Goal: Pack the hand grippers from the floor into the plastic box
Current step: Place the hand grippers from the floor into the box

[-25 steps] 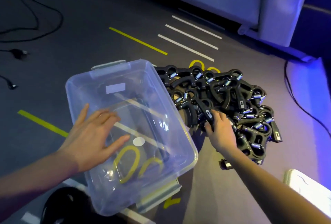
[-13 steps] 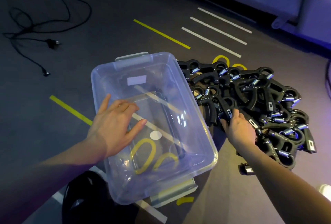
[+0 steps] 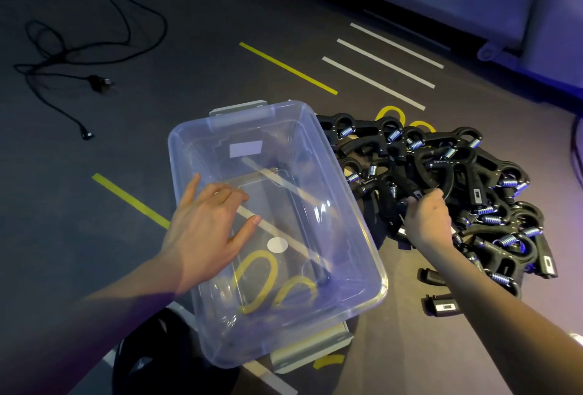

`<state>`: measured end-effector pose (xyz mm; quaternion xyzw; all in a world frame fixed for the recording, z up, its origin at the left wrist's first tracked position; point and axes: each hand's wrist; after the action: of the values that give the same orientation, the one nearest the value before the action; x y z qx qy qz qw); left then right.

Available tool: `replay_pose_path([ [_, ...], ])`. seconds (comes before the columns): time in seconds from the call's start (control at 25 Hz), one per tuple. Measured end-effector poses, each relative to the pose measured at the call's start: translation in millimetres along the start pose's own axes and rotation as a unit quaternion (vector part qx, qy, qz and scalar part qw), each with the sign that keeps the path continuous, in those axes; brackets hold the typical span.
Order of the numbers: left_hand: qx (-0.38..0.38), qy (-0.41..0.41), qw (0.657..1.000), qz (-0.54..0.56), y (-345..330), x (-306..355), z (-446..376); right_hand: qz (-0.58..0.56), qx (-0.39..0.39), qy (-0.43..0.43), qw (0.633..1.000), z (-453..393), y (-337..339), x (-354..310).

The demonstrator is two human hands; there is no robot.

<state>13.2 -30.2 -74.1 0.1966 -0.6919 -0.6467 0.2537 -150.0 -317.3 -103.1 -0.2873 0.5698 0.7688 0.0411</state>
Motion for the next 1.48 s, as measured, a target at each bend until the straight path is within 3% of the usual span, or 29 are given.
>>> replay_pose_path([
  [0.2,0.033,0.008,0.999,0.009,1.7,1.9,1.5,-0.123,0.071,0.111,0.984,25.5,41.8,-25.0],
  [0.36,0.047,0.023,0.999,0.014,4.3,3.4,2.0,-0.165,0.027,0.26,0.951,55.1,57.7,-83.9],
  [0.52,0.066,0.055,0.995,0.058,14.2,-7.0,-7.6,-0.066,-0.1,0.353,0.928,75.1,23.5,-137.3],
  [0.6,0.063,0.037,0.997,0.001,20.8,-15.8,-15.7,-0.016,-0.158,0.366,0.917,77.3,2.5,-149.6],
  [0.72,-0.022,-0.01,0.994,-0.108,26.0,-22.6,-31.6,-0.009,-0.208,0.373,0.904,71.5,-17.5,-154.5],
  [0.92,-0.075,-0.011,0.992,-0.101,23.4,-23.1,-61.6,0.001,-0.24,0.367,0.899,59.5,-38.5,-154.3],
  [1.0,-0.089,0.012,0.993,-0.075,23.4,-22.9,-64.5,0.031,-0.21,0.416,0.884,59.0,-43.2,-154.3],
  [1.16,-0.091,0.045,0.991,-0.093,21.1,-21.2,-63.2,0.188,-0.103,0.576,0.789,53.3,-52.8,-150.1],
  [1.24,-0.094,0.047,0.988,-0.114,19.0,-20.8,-63.4,0.223,-0.131,0.584,0.769,51.9,-54.1,-154.5],
  [1.48,-0.074,0.037,0.986,-0.141,13.8,-25.1,-67.2,0.252,-0.23,0.546,0.765,55.2,-53.8,-155.3],
])
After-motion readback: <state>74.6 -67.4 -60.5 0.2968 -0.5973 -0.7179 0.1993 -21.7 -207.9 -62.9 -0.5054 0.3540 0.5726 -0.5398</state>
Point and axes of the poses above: each hand's wrist, its own z-axis away from the middle knuckle, its own y-axis out of the back of the hand, x = y × z, and after that the axes turned 5 degrees about -z, right-handed
